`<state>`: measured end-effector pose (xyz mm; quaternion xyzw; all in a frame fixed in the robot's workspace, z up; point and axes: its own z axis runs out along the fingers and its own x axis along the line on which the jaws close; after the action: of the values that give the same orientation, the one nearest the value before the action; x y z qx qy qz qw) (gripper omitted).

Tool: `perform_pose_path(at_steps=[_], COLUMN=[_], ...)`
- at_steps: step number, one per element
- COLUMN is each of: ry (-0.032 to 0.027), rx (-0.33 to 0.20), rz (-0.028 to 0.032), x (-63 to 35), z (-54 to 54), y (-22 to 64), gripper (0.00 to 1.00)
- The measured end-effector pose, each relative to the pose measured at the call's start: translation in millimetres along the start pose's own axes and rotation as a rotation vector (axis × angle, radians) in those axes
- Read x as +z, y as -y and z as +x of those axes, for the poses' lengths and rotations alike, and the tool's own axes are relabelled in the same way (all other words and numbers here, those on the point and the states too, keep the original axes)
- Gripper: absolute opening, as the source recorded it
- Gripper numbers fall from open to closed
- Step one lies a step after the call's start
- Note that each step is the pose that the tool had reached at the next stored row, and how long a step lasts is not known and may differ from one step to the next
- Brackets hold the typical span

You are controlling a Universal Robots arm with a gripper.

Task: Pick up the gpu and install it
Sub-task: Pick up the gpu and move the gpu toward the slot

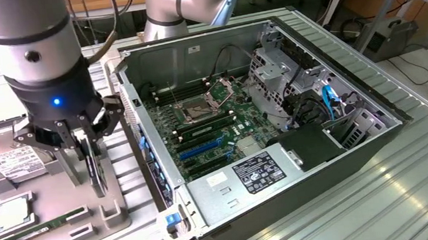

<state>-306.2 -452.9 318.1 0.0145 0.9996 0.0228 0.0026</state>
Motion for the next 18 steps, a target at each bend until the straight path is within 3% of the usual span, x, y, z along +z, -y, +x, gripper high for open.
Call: perform_pose_path(at_steps=[4, 11, 14, 18], ry=[0.0000, -0.0002, -0.0002, -0.0003], rx=[0.000, 0.000, 0.000, 0.000], rz=[-0.0028, -0.0061, -0.0081, -0.0114], x=[-29.8, -64.6, -89.2, -108.2], z=[-6.0, -14.7, -22.5, -31.7], y=[-1.5, -2.7, -2.5, -2.1], gripper=[0.26, 0.26, 0.26, 0.26])
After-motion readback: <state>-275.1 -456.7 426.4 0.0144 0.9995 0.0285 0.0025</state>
